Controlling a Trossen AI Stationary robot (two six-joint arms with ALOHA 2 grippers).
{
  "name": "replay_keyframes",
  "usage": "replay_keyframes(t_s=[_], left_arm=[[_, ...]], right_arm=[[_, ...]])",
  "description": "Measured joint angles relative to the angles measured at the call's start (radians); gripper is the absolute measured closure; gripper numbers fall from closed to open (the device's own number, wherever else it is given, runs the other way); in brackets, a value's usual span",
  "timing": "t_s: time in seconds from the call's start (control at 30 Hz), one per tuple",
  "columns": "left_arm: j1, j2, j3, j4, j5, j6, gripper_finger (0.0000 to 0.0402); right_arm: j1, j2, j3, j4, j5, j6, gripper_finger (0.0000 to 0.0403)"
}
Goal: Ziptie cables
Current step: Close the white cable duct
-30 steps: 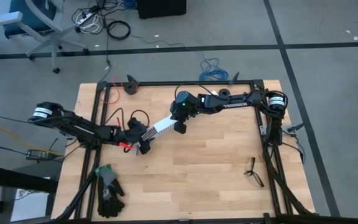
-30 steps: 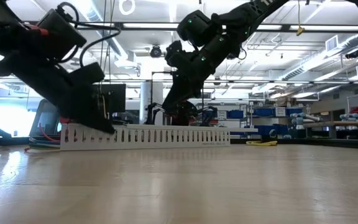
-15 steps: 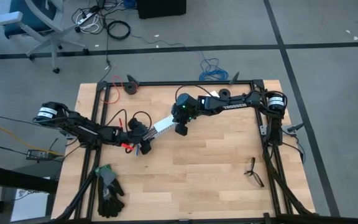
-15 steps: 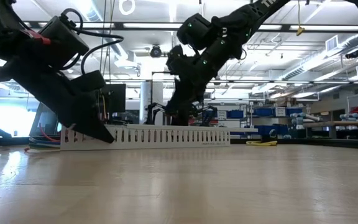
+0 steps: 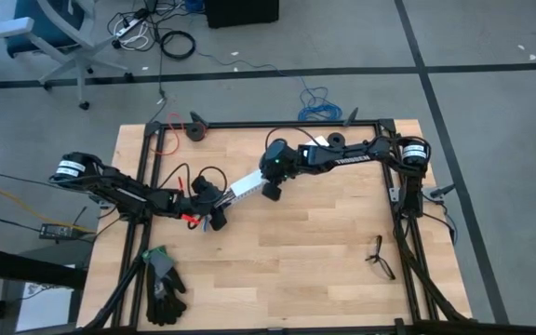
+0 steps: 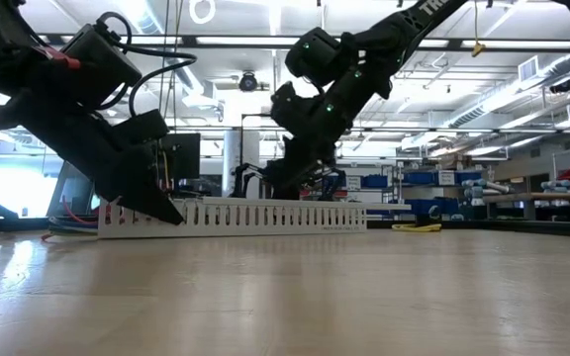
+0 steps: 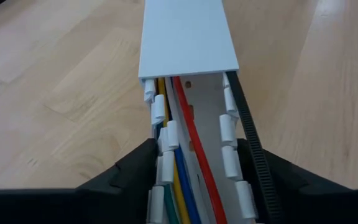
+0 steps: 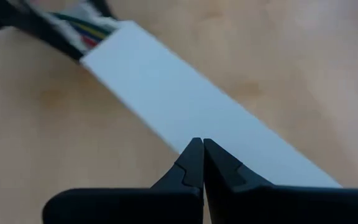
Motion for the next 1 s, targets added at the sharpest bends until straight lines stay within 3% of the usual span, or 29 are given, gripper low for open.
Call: replay_keyframes(t_s=[0.13, 0.2, 0.27, 0.4, 0.47, 0.53, 0.7, 0.83, 1.0], left_arm=[[0.0, 0.0, 0.0, -0.001, -0.003, 0.025, 0.0186], [0.002, 0.0, 0.0, 0.001, -0.004, 0.028, 0.0186], [0.004, 0.0, 0.0, 0.003, -0.006, 0.028, 0.0186], [0.008, 0.0, -0.002, 0.008, -0.005, 0.031, 0.0186], [0.009, 0.001, -0.002, 0.015, 0.0, 0.031, 0.0186], [0.009, 0.001, -0.002, 0.017, 0.0, 0.03, 0.0186], [0.009, 0.001, -0.002, 0.02, 0.001, 0.026, 0.0185], [0.01, 0.001, -0.002, 0.021, 0.004, 0.024, 0.0171], [0.011, 0.001, -0.002, 0.016, 0.003, 0.025, 0.0118]], right_arm=[[-0.005, -0.002, 0.0, -0.033, 0.106, 0.028, 0.0403], [-0.012, 0.018, 0.001, -0.033, 0.104, 0.043, 0.0403], [-0.022, 0.062, 0.003, 0.027, 0.008, 0.071, 0.0403], [-0.021, 0.185, 0.018, 0.313, -0.363, 0.107, 0.0403], [-0.01, 0.203, 0.022, 0.413, -0.458, 0.116, 0.0403], [-0.001, 0.193, 0.016, 0.451, -0.448, 0.123, 0.0403], [0.007, 0.069, 0.021, 0.46, -0.284, 0.004, 0.0403], [0.011, 0.016, 0.017, 0.397, -0.28, -0.029, 0.0403], [0.013, -0.017, 0.02, 0.351, -0.277, -0.035, 0.0403]])
